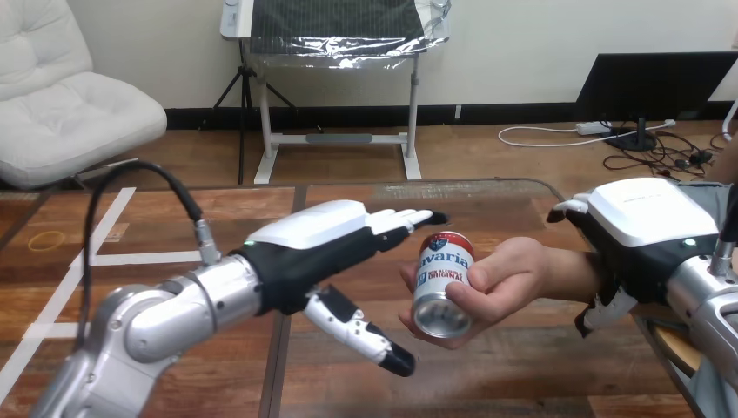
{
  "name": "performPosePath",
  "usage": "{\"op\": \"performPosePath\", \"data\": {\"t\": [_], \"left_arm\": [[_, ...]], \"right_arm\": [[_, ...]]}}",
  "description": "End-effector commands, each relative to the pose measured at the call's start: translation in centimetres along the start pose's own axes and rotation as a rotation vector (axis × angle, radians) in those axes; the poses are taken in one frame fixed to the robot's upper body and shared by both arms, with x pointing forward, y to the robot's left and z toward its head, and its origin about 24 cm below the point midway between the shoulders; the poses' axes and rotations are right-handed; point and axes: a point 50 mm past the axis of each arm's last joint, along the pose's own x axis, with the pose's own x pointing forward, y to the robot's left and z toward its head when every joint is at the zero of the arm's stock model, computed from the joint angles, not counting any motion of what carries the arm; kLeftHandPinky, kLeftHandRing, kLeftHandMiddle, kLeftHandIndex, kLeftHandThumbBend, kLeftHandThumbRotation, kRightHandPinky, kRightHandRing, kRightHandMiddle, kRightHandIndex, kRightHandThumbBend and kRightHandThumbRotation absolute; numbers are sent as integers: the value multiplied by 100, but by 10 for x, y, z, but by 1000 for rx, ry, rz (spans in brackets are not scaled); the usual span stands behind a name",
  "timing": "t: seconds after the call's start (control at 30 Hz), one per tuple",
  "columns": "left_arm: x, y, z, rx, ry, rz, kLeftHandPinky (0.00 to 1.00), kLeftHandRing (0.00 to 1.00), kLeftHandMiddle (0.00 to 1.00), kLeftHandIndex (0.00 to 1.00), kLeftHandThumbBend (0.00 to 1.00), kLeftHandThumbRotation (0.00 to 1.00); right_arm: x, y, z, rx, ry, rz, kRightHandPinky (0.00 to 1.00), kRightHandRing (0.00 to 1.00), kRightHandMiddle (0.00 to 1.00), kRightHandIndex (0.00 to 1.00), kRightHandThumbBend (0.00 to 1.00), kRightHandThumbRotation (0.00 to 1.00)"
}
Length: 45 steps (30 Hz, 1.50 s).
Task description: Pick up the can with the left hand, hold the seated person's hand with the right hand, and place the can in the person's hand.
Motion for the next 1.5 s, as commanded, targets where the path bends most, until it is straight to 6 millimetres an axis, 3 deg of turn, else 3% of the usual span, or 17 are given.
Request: {"op": "performPosePath", "data": {"t": [0.0,0.97,1.17,1.3,1.47], "left_arm": [[-10,17,-9,7,24,80,100,100,100,100,93,42],[-52,17,-37,-109,100,234,100,100,100,100,83,42],[-60,14,-38,-192,105,306,100,100,100,100,82,39],[-68,10,-38,-338,67,448,99,100,100,98,82,37],[-72,3,-36,-499,15,569,97,98,98,93,79,26]], "right_arm": [[-5,-22,-5,-32,23,-79,82,89,91,86,87,15],[-31,-34,-5,23,43,-126,79,87,87,85,86,10],[-41,-38,-1,39,32,-176,77,85,86,83,87,7],[-51,-43,5,69,2,-245,74,83,84,81,87,6],[-60,-46,9,102,-12,-286,72,81,82,80,80,7]]}}
